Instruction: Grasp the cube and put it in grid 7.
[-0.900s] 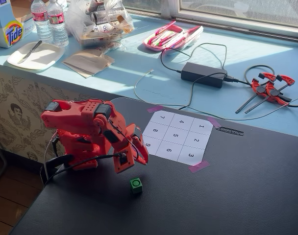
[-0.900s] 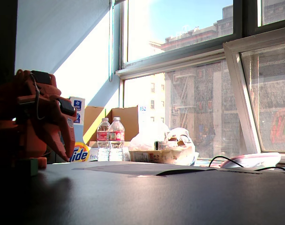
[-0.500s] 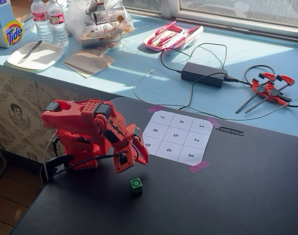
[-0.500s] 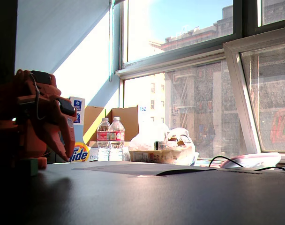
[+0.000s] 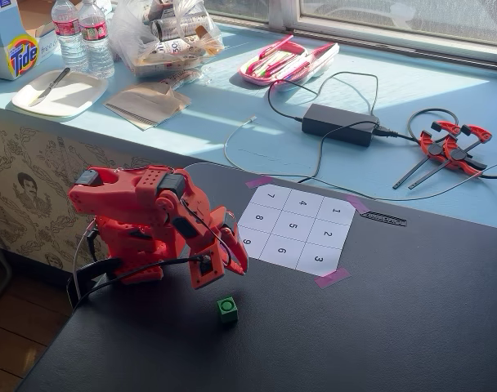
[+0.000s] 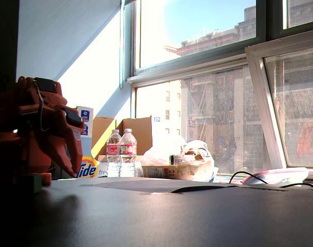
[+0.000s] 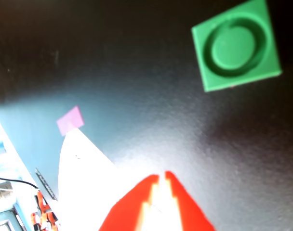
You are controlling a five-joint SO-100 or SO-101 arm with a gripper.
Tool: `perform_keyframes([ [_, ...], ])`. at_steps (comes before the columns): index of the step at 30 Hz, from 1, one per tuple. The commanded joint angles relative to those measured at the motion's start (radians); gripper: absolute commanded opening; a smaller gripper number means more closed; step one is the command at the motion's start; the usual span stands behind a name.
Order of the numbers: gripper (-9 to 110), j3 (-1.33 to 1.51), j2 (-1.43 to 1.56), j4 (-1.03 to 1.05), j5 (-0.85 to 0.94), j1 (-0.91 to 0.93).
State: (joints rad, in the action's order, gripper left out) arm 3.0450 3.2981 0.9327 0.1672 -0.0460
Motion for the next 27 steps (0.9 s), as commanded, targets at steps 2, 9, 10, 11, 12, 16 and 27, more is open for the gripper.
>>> perform_keyframes([
  [2, 0, 0.041, 0.005, -0.017, 0.006, -0.002],
  [9, 0, 0.041, 0.005, -0.017, 0.005, -0.002],
  [10, 0, 0.041, 0.005, -0.017, 0.005, -0.002],
  [11, 0, 0.041, 0.005, -0.017, 0.008, -0.003],
  [12, 0, 0.041, 0.005, -0.023, 0.006, -0.005],
  [16, 0, 0.044, 0.005, -0.031, 0.003, -0.005],
  [27, 0, 0.044, 0.005, -0.031, 0.002, -0.002],
])
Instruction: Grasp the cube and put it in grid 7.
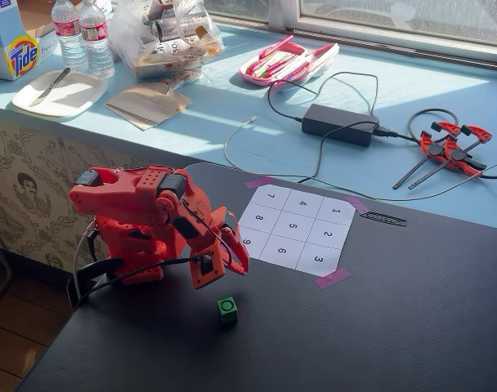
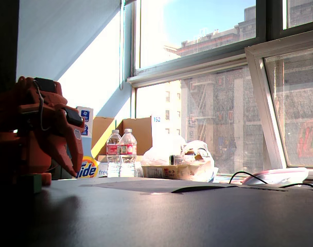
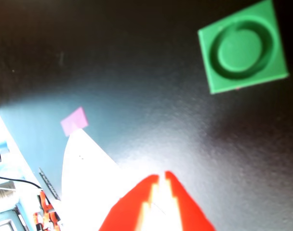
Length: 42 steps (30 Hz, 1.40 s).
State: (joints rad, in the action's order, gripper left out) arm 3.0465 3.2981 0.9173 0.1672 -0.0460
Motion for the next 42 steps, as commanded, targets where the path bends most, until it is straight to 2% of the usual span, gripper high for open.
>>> perform_keyframes([
  [1, 0, 0.043, 0.005, -0.015, 0.002, -0.002],
  [5, 0, 0.011, -0.011, 0.008, 0.005, 0.005],
  [14, 1, -0.4, -0.219, 0.153, 0.051, 0.057],
  [23, 22, -0.836, -0.563, 0.327, 0.341, 0.225],
  [29, 34, -0.884, -0.815, 0.282, 0.572, 0.365],
  [35, 35, -0.857, -0.983, 0.288, 0.742, 0.446],
  [42, 41, -0.73, -1.012, 0.175, 0.905, 0.512],
])
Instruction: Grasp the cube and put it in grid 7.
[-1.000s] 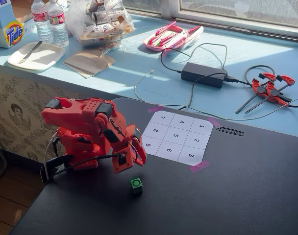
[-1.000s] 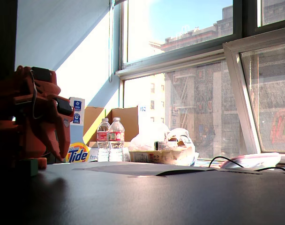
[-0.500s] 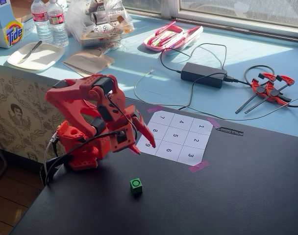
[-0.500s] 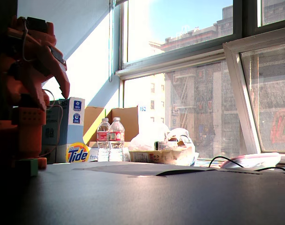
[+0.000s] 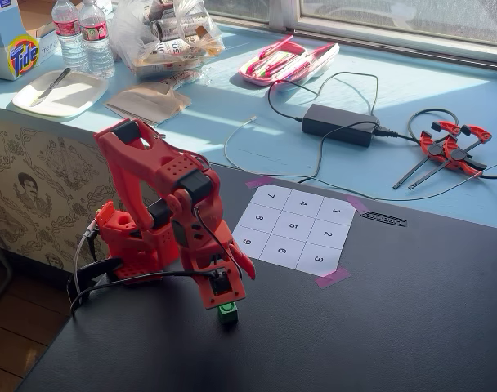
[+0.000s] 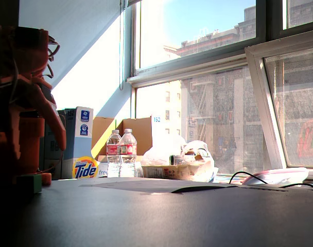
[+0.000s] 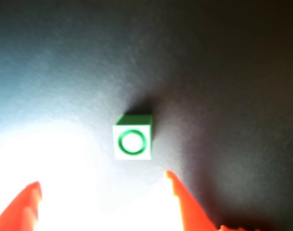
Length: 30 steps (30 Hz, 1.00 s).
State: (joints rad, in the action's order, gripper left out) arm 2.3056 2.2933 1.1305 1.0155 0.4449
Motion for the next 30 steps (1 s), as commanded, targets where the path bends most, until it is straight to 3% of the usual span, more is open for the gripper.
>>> perform_keyframes([
  [1, 42, 0.015, -0.017, -0.046, 0.072, 0.035],
  [10, 39, 0.187, 0.006, -0.29, 0.146, 0.092],
  [15, 30, 0.275, 0.046, -0.373, 0.121, 0.052],
  [19, 10, 0.278, 0.067, -0.399, 0.063, 0.023],
  [30, 0, 0.299, 0.198, -0.351, 0.009, -0.075],
])
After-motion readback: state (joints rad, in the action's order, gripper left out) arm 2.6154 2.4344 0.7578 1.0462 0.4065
